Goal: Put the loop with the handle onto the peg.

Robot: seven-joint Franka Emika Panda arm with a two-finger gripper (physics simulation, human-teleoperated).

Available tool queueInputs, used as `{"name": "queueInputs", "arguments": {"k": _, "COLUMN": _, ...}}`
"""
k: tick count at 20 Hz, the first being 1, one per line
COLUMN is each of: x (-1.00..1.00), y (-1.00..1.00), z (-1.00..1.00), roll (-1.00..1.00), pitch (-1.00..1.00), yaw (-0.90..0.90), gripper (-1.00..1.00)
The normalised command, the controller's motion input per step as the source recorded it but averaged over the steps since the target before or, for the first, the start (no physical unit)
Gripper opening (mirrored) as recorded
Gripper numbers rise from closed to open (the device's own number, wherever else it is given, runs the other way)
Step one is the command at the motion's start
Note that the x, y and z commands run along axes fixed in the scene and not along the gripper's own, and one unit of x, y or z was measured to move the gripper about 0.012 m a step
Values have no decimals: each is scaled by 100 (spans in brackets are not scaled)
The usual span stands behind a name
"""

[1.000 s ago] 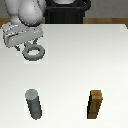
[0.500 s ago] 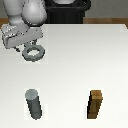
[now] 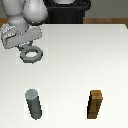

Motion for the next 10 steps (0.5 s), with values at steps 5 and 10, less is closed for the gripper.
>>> {"name": "queueInputs", "arguments": {"k": 5, "x": 0, "y": 0, "z": 20, "roll": 0, "pitch": 0, "yaw": 0, "gripper": -100}}
{"name": "queueInputs", "arguments": {"k": 10, "x": 0, "y": 0, "z": 100, "roll": 0, "pitch": 0, "yaw": 0, "gripper": -100}}
